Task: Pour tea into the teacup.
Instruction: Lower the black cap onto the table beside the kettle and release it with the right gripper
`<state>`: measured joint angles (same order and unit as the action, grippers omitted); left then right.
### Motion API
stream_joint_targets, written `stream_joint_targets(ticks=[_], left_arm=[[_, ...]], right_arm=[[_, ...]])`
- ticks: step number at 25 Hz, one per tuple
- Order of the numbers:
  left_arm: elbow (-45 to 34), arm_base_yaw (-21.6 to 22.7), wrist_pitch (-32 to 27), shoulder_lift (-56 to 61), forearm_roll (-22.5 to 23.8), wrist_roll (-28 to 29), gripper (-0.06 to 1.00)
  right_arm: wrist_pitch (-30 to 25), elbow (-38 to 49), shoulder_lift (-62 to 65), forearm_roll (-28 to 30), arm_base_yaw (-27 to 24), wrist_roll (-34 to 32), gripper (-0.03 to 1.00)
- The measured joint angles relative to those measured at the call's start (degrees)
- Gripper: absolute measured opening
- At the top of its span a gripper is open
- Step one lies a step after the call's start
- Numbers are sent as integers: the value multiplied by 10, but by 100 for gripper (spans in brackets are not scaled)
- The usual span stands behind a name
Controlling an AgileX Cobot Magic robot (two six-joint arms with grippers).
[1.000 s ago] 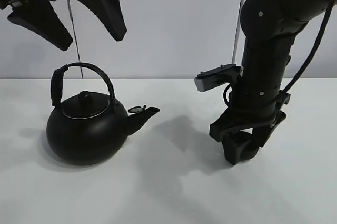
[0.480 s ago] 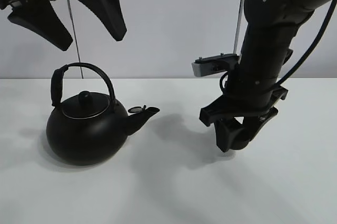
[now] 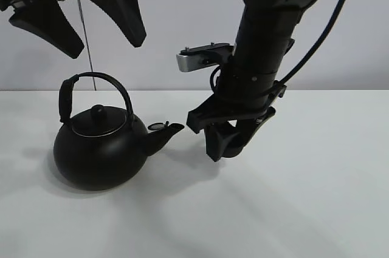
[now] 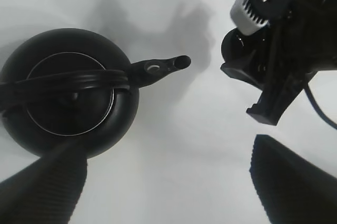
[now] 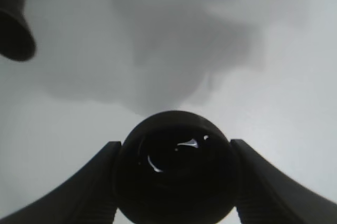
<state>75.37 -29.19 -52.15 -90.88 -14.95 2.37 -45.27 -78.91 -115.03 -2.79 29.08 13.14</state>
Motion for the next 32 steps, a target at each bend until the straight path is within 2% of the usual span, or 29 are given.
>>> stream_joint_targets(ticks=[4, 12, 32], left_arm=[[0, 0, 1, 0, 0, 0, 61], [0, 0, 1, 0, 0, 0, 61], [0, 0, 1, 0, 0, 0, 61]], right_arm=[[-1, -28, -24, 0, 17, 0, 40], [-2, -70, -72, -1, 18, 0, 40], [0, -75, -93, 0, 18, 0, 40]])
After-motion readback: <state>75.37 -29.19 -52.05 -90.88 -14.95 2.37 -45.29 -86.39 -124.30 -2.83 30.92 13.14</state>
